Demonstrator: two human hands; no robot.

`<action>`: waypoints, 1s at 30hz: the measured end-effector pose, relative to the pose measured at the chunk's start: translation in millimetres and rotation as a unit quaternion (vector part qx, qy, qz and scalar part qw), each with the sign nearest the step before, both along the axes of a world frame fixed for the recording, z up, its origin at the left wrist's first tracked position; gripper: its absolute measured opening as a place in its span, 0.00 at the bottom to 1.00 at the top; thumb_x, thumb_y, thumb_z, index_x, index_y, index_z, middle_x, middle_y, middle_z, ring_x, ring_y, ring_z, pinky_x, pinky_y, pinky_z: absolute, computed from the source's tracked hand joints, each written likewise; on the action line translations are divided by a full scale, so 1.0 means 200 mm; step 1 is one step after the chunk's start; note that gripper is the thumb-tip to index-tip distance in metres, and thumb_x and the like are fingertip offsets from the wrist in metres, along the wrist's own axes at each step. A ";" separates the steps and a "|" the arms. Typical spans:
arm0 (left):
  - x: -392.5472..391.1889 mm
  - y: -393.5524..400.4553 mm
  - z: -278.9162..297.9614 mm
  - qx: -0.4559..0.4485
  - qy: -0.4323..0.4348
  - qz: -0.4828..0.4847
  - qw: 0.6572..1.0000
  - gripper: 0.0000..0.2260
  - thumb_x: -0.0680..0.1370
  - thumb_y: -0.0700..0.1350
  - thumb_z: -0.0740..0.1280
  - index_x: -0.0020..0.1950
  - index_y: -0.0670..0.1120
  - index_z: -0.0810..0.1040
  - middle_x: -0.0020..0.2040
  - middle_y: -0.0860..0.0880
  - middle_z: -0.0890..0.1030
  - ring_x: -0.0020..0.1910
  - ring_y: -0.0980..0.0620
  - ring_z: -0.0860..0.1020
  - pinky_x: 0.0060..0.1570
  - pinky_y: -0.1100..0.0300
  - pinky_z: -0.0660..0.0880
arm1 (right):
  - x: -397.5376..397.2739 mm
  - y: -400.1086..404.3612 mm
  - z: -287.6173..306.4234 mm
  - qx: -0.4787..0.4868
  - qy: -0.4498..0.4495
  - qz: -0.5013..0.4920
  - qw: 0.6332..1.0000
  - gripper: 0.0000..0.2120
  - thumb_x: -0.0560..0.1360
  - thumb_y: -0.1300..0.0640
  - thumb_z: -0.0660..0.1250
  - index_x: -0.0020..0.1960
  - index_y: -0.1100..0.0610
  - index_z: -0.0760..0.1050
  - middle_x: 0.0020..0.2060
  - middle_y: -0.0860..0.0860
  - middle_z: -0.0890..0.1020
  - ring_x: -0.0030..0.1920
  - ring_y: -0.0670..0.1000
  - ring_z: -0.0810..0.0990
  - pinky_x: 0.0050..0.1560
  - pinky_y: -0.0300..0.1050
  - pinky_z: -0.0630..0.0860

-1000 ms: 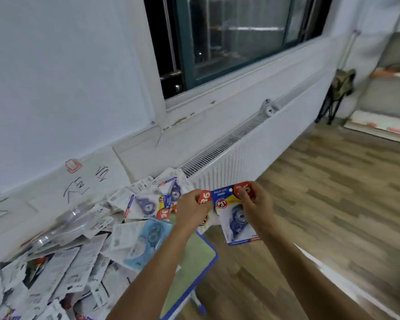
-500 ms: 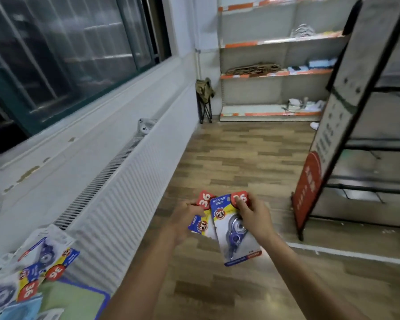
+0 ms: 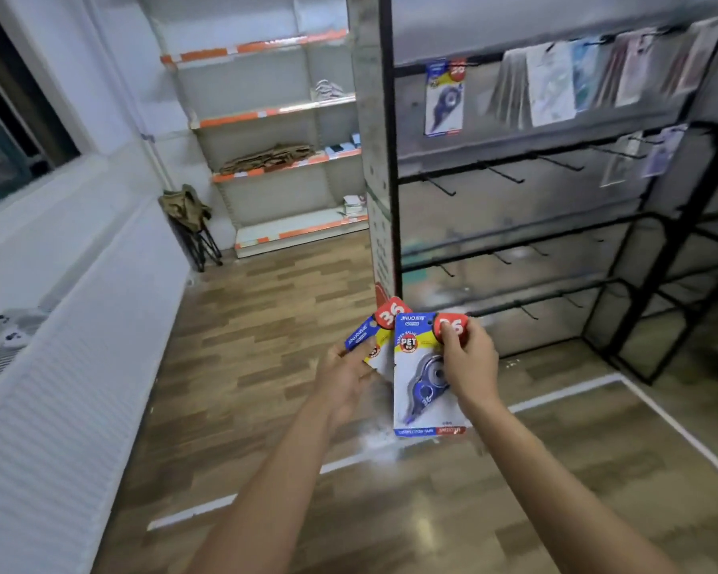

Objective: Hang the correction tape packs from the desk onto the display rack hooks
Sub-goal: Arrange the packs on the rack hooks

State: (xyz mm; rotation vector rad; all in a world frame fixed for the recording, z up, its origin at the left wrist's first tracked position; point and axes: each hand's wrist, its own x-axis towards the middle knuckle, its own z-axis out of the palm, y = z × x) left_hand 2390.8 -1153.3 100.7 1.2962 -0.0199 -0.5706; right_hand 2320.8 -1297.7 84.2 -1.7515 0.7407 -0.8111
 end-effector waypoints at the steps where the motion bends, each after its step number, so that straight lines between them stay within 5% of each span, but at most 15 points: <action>1: 0.03 -0.09 0.00 -0.006 -0.006 -0.007 1.000 0.03 0.78 0.38 0.66 0.48 0.42 0.79 0.35 0.46 0.81 0.33 0.48 0.76 0.37 0.56 0.72 | 0.01 -0.07 0.01 -0.011 -0.004 -0.009 1.000 0.09 0.78 0.54 0.63 0.46 0.61 0.75 0.39 0.52 0.79 0.41 0.53 0.75 0.41 0.44 0.66; 7: 0.29 -0.58 0.03 -0.025 -0.073 -0.032 0.997 0.03 0.77 0.41 0.68 0.47 0.44 0.81 0.39 0.48 0.85 0.37 0.52 0.82 0.36 0.61 0.78 | 0.20 -0.48 0.04 -0.038 -0.019 -0.032 0.999 0.07 0.78 0.55 0.64 0.43 0.56 0.73 0.33 0.45 0.77 0.38 0.50 0.76 0.39 0.43 0.69; 13: 0.63 -1.02 0.10 0.001 -0.121 -0.048 0.991 0.02 0.77 0.43 0.69 0.46 0.46 0.81 0.47 0.42 0.85 0.48 0.42 0.82 0.53 0.45 0.77 | 0.49 -0.85 0.13 -0.026 -0.018 -0.027 0.999 0.06 0.78 0.53 0.64 0.45 0.55 0.74 0.38 0.49 0.82 0.43 0.51 0.82 0.45 0.49 0.78; 17: 0.84 -1.22 0.16 -0.022 -0.141 -0.057 0.988 0.03 0.78 0.44 0.68 0.48 0.45 0.79 0.41 0.49 0.86 0.41 0.50 0.84 0.36 0.59 0.80 | 0.68 -1.06 0.18 -0.038 -0.031 -0.033 0.998 0.08 0.78 0.52 0.64 0.50 0.57 0.75 0.43 0.52 0.83 0.46 0.52 0.82 0.48 0.52 0.79; 19: 0.92 -1.30 0.21 -0.023 -0.151 -0.053 0.987 0.02 0.78 0.43 0.68 0.48 0.45 0.79 0.39 0.51 0.85 0.37 0.54 0.84 0.31 0.63 0.78 | 0.76 -1.13 0.21 -0.040 -0.039 -0.036 0.998 0.07 0.78 0.52 0.64 0.49 0.56 0.75 0.42 0.50 0.82 0.44 0.47 0.82 0.43 0.44 0.79; 23: 1.06 -1.45 0.31 -0.026 -0.196 -0.041 0.979 0.01 0.78 0.43 0.68 0.47 0.48 0.79 0.40 0.50 0.86 0.40 0.51 0.84 0.38 0.58 0.81 | 0.91 -1.28 0.30 -0.036 -0.071 -0.030 0.996 0.05 0.78 0.52 0.64 0.45 0.52 0.72 0.37 0.43 0.80 0.36 0.35 0.80 0.29 0.27 0.72; 30: 1.29 -1.75 0.55 -0.057 -0.283 -0.018 0.957 0.02 0.77 0.44 0.69 0.47 0.47 0.80 0.42 0.49 0.86 0.42 0.48 0.85 0.38 0.55 0.81 | 1.14 -1.60 0.59 -0.083 -0.173 -0.007 0.981 0.05 0.77 0.57 0.66 0.43 0.50 0.75 0.36 0.43 0.81 0.37 0.40 0.80 0.38 0.34 0.76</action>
